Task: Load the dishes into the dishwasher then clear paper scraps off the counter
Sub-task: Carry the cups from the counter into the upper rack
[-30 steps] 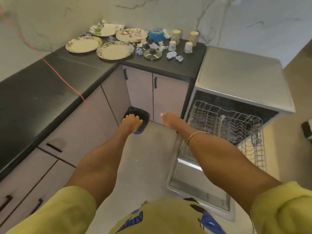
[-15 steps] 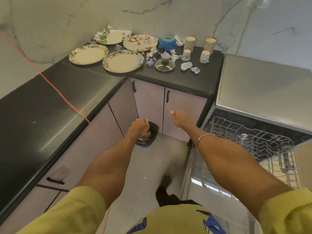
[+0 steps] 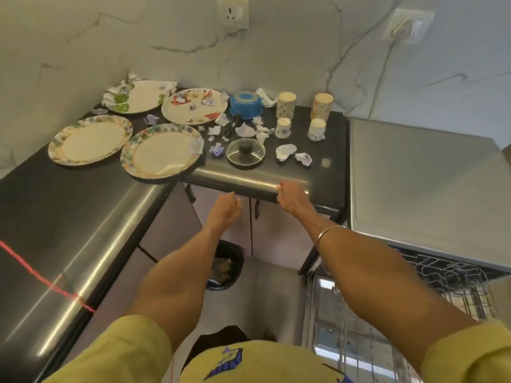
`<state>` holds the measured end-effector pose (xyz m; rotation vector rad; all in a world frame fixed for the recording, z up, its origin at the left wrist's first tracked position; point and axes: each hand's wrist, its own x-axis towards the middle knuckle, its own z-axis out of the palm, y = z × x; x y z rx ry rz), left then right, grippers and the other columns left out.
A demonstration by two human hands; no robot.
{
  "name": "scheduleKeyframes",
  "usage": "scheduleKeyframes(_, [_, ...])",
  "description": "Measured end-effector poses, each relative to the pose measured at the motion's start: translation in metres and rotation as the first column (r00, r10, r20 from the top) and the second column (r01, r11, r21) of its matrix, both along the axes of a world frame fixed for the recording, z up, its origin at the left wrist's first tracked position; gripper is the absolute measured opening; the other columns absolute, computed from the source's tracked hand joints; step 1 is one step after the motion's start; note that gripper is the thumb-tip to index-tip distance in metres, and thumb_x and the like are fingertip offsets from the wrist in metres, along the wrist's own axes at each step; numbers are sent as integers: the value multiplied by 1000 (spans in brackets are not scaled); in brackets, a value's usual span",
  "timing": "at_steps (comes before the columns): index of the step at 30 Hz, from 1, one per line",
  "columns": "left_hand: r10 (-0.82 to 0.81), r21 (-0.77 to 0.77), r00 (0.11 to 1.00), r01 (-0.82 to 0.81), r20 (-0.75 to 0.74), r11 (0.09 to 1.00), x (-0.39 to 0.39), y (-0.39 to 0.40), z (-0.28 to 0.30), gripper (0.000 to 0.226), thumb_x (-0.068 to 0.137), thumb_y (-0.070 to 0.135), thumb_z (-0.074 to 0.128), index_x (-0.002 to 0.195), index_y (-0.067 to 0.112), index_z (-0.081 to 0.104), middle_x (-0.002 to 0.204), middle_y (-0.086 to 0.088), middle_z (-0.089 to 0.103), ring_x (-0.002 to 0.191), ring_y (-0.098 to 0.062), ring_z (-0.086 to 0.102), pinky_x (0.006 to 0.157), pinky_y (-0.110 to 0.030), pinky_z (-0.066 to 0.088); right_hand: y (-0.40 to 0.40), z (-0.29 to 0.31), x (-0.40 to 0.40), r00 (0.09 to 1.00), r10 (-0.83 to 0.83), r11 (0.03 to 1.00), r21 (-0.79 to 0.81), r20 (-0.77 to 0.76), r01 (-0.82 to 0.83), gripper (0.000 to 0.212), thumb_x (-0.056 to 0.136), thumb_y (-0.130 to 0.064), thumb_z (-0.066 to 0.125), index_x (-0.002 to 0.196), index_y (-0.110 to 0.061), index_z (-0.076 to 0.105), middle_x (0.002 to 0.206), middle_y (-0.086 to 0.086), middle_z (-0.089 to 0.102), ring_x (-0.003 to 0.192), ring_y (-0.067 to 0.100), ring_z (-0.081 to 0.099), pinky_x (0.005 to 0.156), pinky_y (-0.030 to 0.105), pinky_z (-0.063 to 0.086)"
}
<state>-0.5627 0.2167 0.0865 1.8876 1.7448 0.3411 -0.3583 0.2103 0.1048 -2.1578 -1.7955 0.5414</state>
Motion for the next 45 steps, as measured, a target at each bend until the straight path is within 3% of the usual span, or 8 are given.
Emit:
scheduleKeyframes(4, [-12,95,999,7,49,995,21,56,11,25,94,20,42,72,16,53,77,-5,60,72,-23,59,63,-33,41,41,1,13,998,-55,998,29,-43,56,29,101,-23,39,101,-5,61,104,20,67,94,36,63,78,37,47])
scheduleKeyframes(12, [-146,174,988,136,49,975,64,173,19,27,94,16,46,87,6,70,89,-13,72,83,-30,67,71,-35,49,127,5,43,985,-169,984,50,-28,170,29,98,-15,43,114,-6,65,113,17,65,104,33,63,87,37,50])
scheduleKeyframes(17, [-280,139,960,279,-13,950,89,222,12,24,90,18,47,102,8,66,102,-14,70,94,-33,66,83,-44,54,163,4,63,957,-288,957,34,-44,290,30,93,-12,53,121,-13,63,116,14,67,102,32,64,87,38,51])
scheduleKeyframes(25, [-428,174,903,429,-49,886,128,260,-6,15,91,16,48,90,10,62,93,-11,67,85,-29,63,78,-46,54,183,-6,91,920,-388,914,109,-52,391,30,92,-4,56,120,-12,65,117,9,67,105,25,65,89,33,54])
scheduleKeyframes(29, [-406,202,913,404,-31,892,146,281,-10,17,91,16,48,94,10,64,97,-10,68,86,-26,64,79,-44,55,201,-10,116,907,-415,897,135,-71,421,27,94,-6,53,118,-11,66,115,10,67,102,26,66,90,34,53])
scheduleKeyframes(33, [-359,232,933,355,-28,906,167,303,-4,22,91,12,50,108,7,63,112,-12,65,99,-28,62,88,-41,53,226,-11,144,896,-426,885,151,-121,441,31,93,-8,54,123,-11,62,121,11,63,107,30,63,91,39,52])
scheduleKeyframes(39, [-271,282,959,283,-83,917,201,343,7,49,90,26,61,134,10,47,135,-12,48,120,-30,47,101,-39,44,273,-5,191,914,-377,903,160,-149,399,63,79,-25,74,134,-19,45,131,9,49,121,30,52,93,45,53])
scheduleKeyframes(45, [-252,93,952,271,-173,958,220,359,-2,57,90,37,54,140,12,45,138,-14,46,124,-36,45,101,-47,43,305,-20,215,958,-239,971,-35,-157,237,78,72,-46,76,139,-28,40,136,6,48,123,29,48,97,47,50])
